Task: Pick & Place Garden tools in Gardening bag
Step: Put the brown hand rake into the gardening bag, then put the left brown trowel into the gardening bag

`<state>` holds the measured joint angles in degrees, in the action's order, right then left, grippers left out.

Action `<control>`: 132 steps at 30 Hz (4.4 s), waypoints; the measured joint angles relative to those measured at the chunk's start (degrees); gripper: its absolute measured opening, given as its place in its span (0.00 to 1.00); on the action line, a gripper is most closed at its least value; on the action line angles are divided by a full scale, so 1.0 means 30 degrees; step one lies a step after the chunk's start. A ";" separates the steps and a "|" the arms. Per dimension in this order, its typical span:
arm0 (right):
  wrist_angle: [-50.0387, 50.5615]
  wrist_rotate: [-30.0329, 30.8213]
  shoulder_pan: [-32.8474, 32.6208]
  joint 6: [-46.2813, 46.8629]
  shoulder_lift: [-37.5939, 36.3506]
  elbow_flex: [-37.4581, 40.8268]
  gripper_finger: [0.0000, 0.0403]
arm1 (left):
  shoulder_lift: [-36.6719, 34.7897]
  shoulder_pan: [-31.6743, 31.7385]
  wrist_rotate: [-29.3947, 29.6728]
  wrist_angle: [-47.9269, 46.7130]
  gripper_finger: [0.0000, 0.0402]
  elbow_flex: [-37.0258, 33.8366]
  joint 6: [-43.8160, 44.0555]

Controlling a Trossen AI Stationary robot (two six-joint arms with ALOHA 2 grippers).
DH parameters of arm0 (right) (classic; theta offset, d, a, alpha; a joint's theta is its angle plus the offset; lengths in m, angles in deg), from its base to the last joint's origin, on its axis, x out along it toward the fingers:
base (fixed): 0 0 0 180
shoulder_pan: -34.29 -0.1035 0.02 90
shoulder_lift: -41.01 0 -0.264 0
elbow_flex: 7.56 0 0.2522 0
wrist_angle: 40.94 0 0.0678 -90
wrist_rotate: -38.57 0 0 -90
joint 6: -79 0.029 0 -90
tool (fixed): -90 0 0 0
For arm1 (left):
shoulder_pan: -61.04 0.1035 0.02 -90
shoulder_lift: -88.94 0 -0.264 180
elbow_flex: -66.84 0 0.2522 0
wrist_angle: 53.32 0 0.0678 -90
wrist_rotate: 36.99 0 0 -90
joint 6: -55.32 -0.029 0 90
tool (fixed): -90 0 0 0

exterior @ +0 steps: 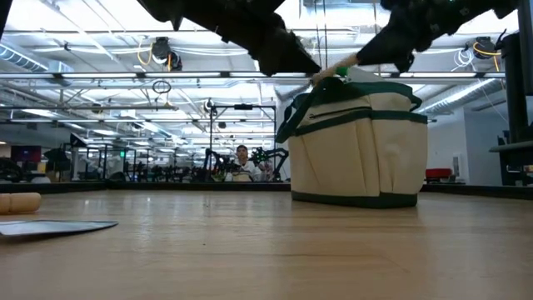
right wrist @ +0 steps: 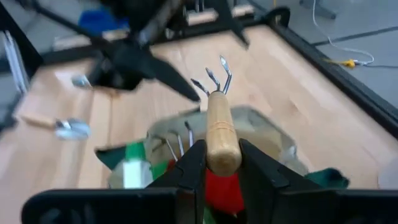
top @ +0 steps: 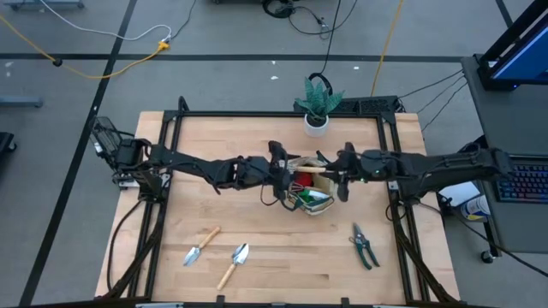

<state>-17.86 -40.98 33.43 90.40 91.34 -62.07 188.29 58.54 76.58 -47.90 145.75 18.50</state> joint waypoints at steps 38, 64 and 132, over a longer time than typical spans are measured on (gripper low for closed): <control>0.6950 0.0579 -0.0007 -0.1319 -0.2706 0.0323 0.15 | -0.0184 0.3605 -0.7357 -0.2838 0.42 -0.0016 1.1957; 0.4587 0.1177 -0.0004 -0.5836 0.0490 0.0466 0.15 | 0.1909 0.4365 -0.7497 -0.1897 0.18 0.0000 1.2070; 0.1986 0.7471 -0.5672 -0.9125 0.0653 0.0466 0.40 | 0.1843 0.4481 -0.5151 -0.1865 0.09 0.0000 1.3399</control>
<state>-11.91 -18.57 16.42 63.03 93.30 -60.67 193.82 71.98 61.13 -53.50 145.75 58.69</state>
